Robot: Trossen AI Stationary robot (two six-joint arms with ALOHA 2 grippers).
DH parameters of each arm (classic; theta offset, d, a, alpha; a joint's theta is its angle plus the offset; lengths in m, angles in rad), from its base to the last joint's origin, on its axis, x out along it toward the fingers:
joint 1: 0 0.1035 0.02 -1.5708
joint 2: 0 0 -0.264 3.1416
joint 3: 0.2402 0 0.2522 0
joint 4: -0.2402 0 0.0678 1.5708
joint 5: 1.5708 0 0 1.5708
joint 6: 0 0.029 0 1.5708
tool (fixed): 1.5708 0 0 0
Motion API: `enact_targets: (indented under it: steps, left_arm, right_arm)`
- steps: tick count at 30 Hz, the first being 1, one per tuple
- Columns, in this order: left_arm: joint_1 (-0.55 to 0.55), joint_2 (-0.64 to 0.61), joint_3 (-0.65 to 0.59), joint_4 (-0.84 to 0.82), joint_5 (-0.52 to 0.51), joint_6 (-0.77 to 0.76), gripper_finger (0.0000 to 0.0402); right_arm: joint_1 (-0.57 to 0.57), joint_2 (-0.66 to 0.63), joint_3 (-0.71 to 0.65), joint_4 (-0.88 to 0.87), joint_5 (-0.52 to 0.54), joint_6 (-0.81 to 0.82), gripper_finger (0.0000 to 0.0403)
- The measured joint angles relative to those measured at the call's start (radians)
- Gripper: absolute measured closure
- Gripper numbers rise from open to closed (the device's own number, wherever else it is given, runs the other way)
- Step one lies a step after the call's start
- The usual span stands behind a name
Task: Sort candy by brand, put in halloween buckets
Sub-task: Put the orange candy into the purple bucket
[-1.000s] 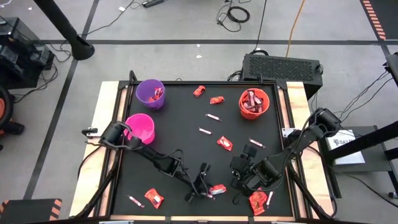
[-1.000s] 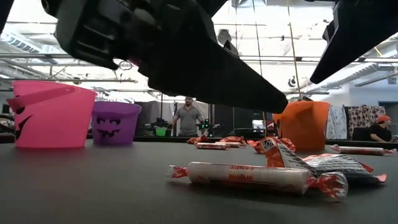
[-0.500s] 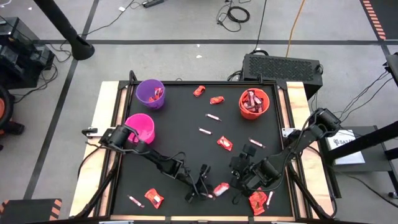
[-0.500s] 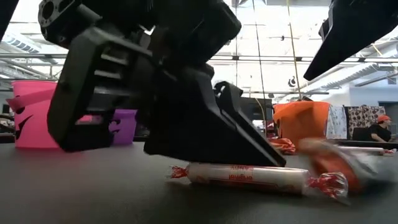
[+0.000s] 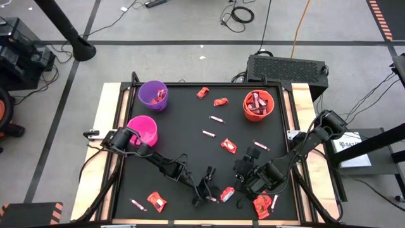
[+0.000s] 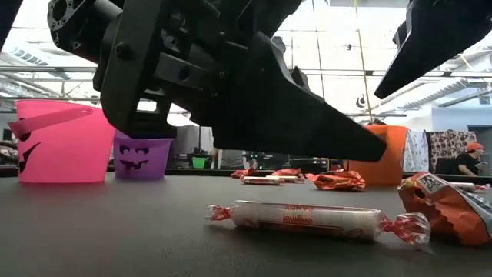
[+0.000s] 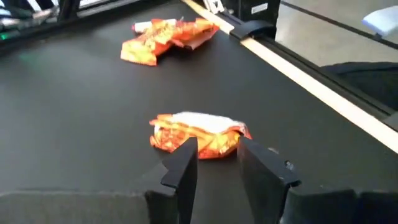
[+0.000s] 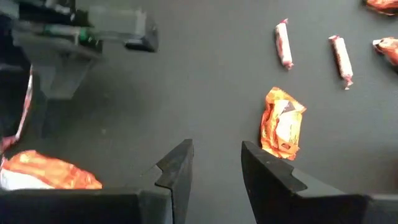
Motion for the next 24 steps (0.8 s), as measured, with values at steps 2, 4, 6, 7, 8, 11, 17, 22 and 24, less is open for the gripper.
enact_targets:
  steps: [2, 4, 6, 7, 8, 11, 17, 22, 24]
  left_arm:
    - [0.000, 0.000, 0.000, 0.002, 0.000, 0.016, 0.0279]
    - [0.000, 0.000, 0.000, 0.000, 0.001, 0.016, 0.0279]
    - [-0.001, -0.005, 0.000, -0.009, 0.001, 0.016, 0.0279]
    - [-0.002, -0.013, 0.000, -0.023, 0.001, 0.016, 0.0279]
    - [-0.004, -0.024, 0.000, -0.037, 0.002, 0.016, 0.0279]
    - [-0.006, -0.045, 0.002, -0.043, 0.003, 0.017, 0.0279]
    - [-0.004, -0.048, 0.002, -0.063, -0.012, -0.002, 0.0279]
    - [0.008, -0.048, 0.002, -0.084, -0.020, -0.049, 0.0279]
    - [0.014, -0.048, 0.002, -0.083, -0.024, -0.058, 0.0279]
  right_arm:
    - [0.000, 0.007, 0.000, 0.014, 0.033, 0.034, 0.0275]
    - [0.000, 0.037, 0.000, 0.074, 0.042, 0.038, 0.0275]
    - [0.000, 0.074, -0.001, 0.136, -0.091, -0.048, 0.0275]
    - [0.000, 0.093, -0.002, 0.175, -0.188, -0.097, 0.0275]
    - [0.001, 0.107, -0.002, 0.223, -0.284, -0.135, 0.0275]
    - [0.014, 0.147, -0.002, 0.404, -0.458, -0.207, 0.0275]
    - [0.050, 0.243, -0.001, 0.506, -0.505, -0.297, 0.0289]
    - [0.042, 0.305, 0.002, 0.492, -0.497, -0.249, 0.0322]
    - [0.037, 0.315, 0.004, 0.468, -0.486, -0.248, 0.0341]
